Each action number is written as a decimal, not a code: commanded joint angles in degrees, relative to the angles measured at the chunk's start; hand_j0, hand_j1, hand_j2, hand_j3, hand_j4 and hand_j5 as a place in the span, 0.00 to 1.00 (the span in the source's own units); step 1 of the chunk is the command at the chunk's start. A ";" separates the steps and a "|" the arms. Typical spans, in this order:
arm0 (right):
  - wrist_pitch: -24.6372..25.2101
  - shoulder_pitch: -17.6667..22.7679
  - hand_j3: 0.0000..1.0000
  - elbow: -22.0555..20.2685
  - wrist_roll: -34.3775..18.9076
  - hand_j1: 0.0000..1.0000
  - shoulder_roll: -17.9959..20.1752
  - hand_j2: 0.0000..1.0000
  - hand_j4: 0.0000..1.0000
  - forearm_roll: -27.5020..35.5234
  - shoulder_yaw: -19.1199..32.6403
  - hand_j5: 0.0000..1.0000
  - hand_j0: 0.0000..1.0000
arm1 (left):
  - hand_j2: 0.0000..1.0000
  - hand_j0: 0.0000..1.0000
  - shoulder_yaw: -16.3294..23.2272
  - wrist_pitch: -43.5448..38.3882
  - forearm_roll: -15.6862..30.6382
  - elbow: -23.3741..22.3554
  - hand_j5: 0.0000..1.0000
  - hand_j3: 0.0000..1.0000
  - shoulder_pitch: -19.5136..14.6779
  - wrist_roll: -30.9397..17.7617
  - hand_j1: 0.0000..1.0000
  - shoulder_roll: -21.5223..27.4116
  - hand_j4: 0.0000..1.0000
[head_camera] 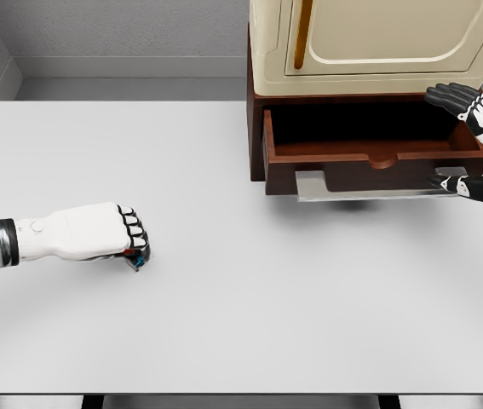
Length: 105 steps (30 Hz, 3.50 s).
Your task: Put the switch into the drawer with left arm, and close the drawer with right arm
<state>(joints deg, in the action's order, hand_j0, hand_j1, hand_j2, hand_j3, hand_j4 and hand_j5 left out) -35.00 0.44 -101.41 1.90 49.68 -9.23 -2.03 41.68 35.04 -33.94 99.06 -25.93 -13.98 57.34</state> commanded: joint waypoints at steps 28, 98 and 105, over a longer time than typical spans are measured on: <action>0.00 0.00 1.00 -0.02 0.12 1.00 0.06 1.00 1.00 0.36 0.10 1.00 1.00 | 0.47 0.47 -0.11 -0.04 1.16 -0.09 0.47 0.47 -8.44 0.09 0.47 -4.16 0.47; 0.00 0.26 1.00 -0.02 0.03 1.00 0.06 1.00 1.00 0.27 0.10 1.00 1.00 | 0.48 0.48 5.34 -0.04 2.39 -4.31 0.48 0.48 -30.76 -0.52 0.48 -24.37 0.48; 0.00 0.26 1.00 0.07 0.12 1.00 0.06 1.00 1.00 0.27 0.10 1.00 1.00 | 0.48 0.48 6.39 -0.04 2.21 -6.25 0.48 0.48 -32.25 -0.70 0.48 -27.45 0.48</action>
<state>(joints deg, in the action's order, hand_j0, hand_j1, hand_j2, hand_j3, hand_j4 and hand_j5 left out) -35.00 0.70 -101.40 1.95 49.68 -9.29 -1.94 47.83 35.09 -31.90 93.34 -58.18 -14.70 30.64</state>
